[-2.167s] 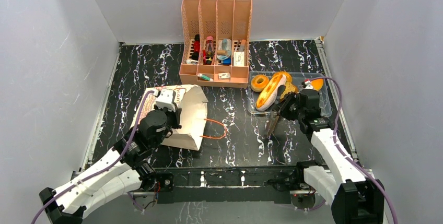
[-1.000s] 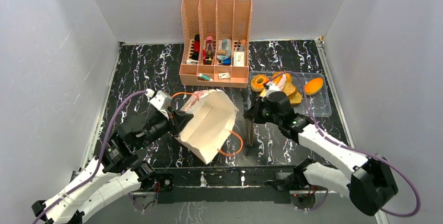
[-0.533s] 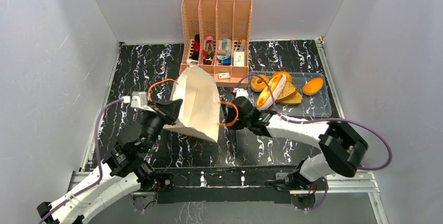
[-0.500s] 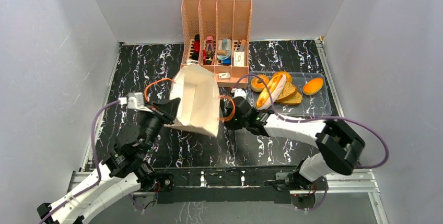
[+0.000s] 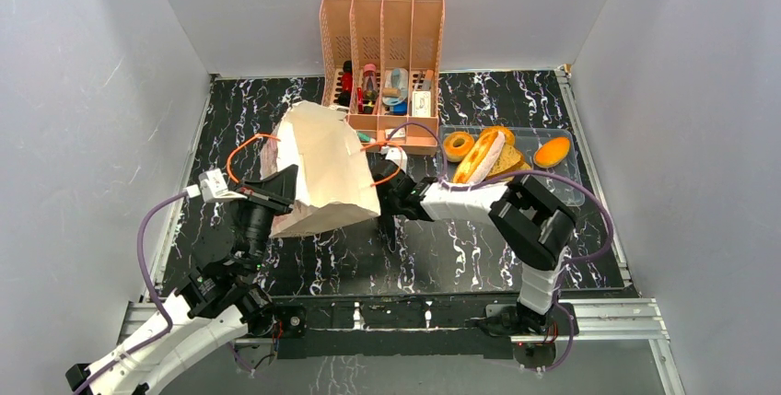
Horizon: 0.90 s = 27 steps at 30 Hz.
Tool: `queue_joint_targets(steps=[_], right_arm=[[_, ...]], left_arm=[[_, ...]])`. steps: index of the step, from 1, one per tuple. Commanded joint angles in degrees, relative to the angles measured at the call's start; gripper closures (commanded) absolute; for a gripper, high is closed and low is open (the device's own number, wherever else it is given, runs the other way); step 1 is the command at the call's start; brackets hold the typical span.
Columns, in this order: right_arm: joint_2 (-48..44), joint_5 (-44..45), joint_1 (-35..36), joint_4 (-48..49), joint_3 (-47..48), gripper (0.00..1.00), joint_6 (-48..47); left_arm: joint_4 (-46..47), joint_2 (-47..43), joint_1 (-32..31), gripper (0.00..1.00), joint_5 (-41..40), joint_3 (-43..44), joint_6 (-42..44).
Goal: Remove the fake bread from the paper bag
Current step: Place the clamp at the center of the board.
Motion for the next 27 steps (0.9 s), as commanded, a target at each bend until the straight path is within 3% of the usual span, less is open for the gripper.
queue_joint_targets(steps=[1, 4, 9, 20, 27], right_arm=[[2.6, 2.8, 0.0, 1.6, 4.3, 1.0, 0.8], [4.0, 2.9, 0.0, 1.6, 5.2, 0.94, 0.8], [3.7, 2.6, 0.0, 2.0, 4.6, 0.76, 0.7], [-4.0, 3.1, 0.1, 4.5, 0.2, 0.5, 1.0], [-8.6, 3.9, 0.1, 5.0, -1.3, 0.49, 1.3]], left_arm=[[-1.0, -0.1, 0.0, 1.0, -1.4, 0.3, -4.5], [-1.7, -0.6, 0.0, 1.0, -1.3, -1.0, -6.5], [-2.7, -1.6, -0.1, 1.0, -1.4, -1.6, -8.0], [-5.7, -2.9, 0.0, 1.0, -2.6, -1.2, -9.9], [-5.1, -2.2, -0.1, 1.0, -1.7, -1.6, -11.0]])
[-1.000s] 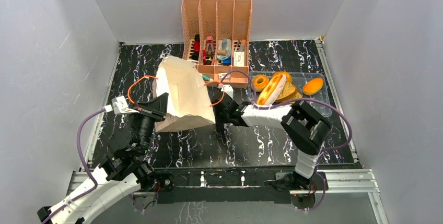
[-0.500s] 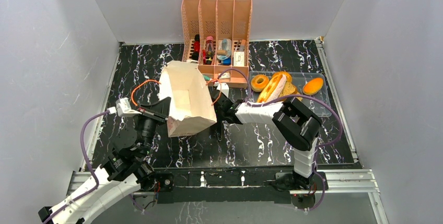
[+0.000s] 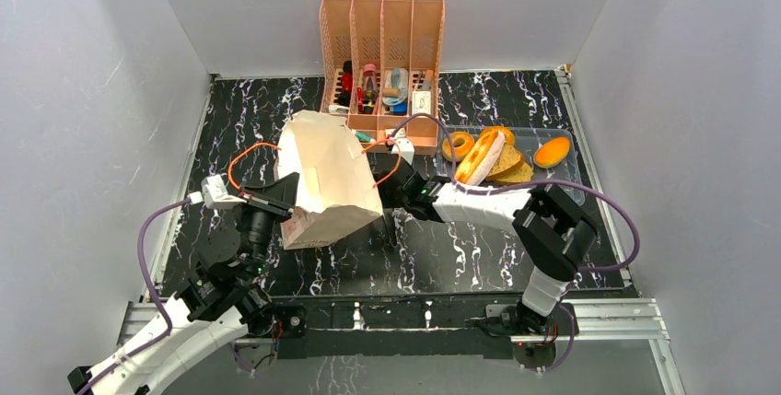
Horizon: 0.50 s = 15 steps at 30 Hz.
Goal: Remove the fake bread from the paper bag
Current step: Place the clamp at the center of the board.
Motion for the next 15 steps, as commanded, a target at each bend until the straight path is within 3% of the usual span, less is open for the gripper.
queue_joint_targets(steps=[1, 15], right_arm=[[-3.9, 1.8, 0.1, 3.3, -0.6, 0.49, 0.5], [-6.1, 1.2, 0.0, 4.3, 0.0, 0.49, -0.2]], left_arm=[[1.6, 0.2, -0.1, 1.0, 0.0, 0.0, -1.3], [4.9, 11.3, -0.1, 1.0, 5.6, 1.7, -2.8]])
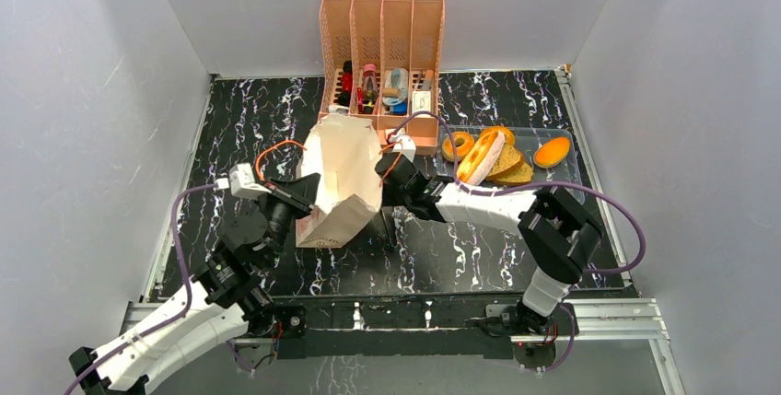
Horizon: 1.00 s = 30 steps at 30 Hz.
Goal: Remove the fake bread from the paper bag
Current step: Place the clamp at the center of the board, then place the paper bag at the center of the board.
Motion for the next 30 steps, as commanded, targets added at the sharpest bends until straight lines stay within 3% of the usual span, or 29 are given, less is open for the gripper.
queue_joint_targets(steps=[1, 7, 11, 16, 20, 25, 30], right_arm=[[-4.1, 0.9, 0.0, 3.4, 0.3, 0.49, -0.3], [-5.7, 1.1, -0.1, 3.6, 0.3, 0.49, -0.7], [-4.9, 0.9, -0.2, 3.7, 1.5, 0.49, -1.1], [-3.7, 0.1, -0.2, 4.6, 2.3, 0.5, -0.9], [-3.5, -0.9, -0.2, 6.0, 2.3, 0.5, -0.6], [-3.6, -2.3, 0.0, 6.6, 3.2, 0.51, -0.7], [-4.1, -2.4, 1.0, 6.8, 4.4, 0.51, -1.1]], left_arm=[[2.9, 3.7, -0.1, 1.0, 2.5, 1.9, -1.2], [4.5, 9.1, 0.0, 0.97, 4.0, 3.7, -1.6], [3.2, 10.6, -0.1, 0.69, 3.9, 5.8, -1.6], [-0.9, 10.3, -0.1, 0.5, 2.5, 8.0, -1.0], [-3.7, 8.8, -0.1, 0.47, 1.7, 9.6, 0.3], [-5.9, 7.5, -0.1, 0.58, 1.6, 9.7, 0.9], [-9.8, 6.9, -0.1, 0.59, 1.9, 10.7, 0.5]])
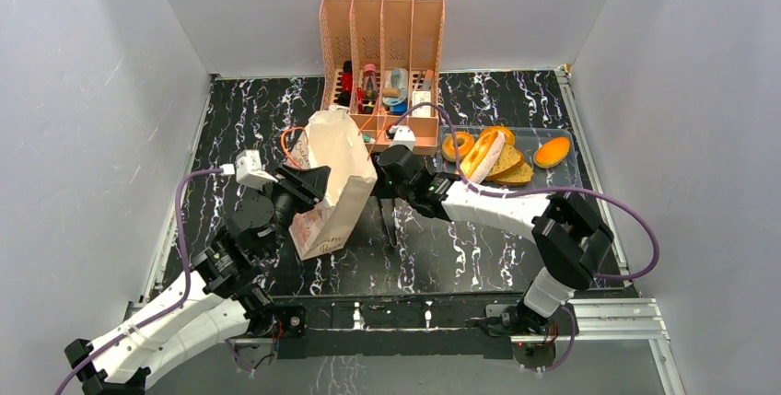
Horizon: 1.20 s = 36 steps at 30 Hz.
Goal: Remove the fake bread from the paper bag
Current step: Place the paper bag at the center of the board.
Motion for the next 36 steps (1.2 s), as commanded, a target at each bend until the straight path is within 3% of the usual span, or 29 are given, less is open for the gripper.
queue_joint_targets(steps=[1, 3, 10, 20, 26, 30, 32, 36], right_arm=[[-0.6, 0.1, 1.4, 3.9, 3.9, 0.51, -1.0], [-0.7, 0.4, 2.0, 3.9, 4.5, 0.51, -1.2], [-2.0, 1.7, 3.7, 4.0, 5.5, 0.51, -1.6], [-6.0, 5.9, 4.2, 2.7, 6.6, 0.52, -3.9], [-9.3, 9.0, 4.1, 1.0, 6.6, 0.52, -6.1], [-9.7, 9.6, 4.1, -0.1, 6.5, 0.51, -6.6], [-10.0, 9.5, 4.0, 0.3, 5.9, 0.51, -6.6], [-10.0, 9.2, 4.0, 0.6, 5.7, 0.51, -6.4]], left_arm=[[-4.3, -1.2, -0.1, 0.59, -0.8, 2.7, 0.5], [-4.9, -2.2, 0.0, 0.64, -1.0, 2.6, 1.1], [-5.7, -2.7, -0.1, 1.0, -0.3, 2.8, 3.1], [11.4, 6.0, -0.1, 1.0, 9.1, 1.2, 4.9], [15.6, 10.7, -0.1, 1.0, 11.4, 1.7, 2.2], [14.4, 9.4, -0.1, 1.0, 9.7, 0.4, -0.8], [14.4, 6.8, -0.1, 0.93, 8.7, -1.4, -2.0], [12.2, 2.0, 0.0, 0.92, 5.9, -3.3, -3.6]])
